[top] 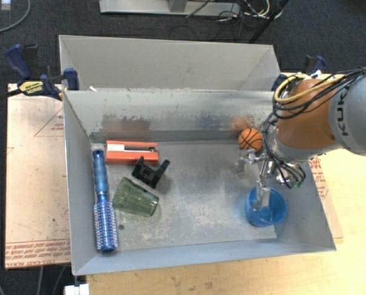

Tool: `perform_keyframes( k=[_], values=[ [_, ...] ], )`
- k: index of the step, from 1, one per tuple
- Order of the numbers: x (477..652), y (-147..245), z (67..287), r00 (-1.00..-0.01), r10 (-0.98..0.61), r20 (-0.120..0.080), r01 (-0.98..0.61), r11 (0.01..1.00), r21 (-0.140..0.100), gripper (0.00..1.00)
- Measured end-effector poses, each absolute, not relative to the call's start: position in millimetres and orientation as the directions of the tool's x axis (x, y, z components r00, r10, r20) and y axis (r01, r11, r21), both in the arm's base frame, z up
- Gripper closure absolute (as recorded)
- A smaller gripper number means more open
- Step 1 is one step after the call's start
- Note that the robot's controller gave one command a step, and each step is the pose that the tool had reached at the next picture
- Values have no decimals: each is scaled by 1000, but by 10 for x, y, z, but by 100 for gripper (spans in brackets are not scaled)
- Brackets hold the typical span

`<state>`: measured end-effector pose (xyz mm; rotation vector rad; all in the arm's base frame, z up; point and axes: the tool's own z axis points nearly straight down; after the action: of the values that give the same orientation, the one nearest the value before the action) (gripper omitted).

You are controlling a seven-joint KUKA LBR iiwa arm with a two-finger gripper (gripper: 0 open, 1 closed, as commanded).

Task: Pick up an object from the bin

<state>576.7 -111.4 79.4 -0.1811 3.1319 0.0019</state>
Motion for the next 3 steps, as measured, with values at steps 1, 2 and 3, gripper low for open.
perform_keyframes(
  k=[1, 2, 3],
  values=[
    [5476, -1124, 832, -995, -100, -1, -100, 995, 2, 0],
    [5216, -1374, 698, -999, -33, -6, -33, 999, 3, 100],
    [5216, -1374, 698, -999, -33, -6, -33, 999, 3, 100]
  ],
)
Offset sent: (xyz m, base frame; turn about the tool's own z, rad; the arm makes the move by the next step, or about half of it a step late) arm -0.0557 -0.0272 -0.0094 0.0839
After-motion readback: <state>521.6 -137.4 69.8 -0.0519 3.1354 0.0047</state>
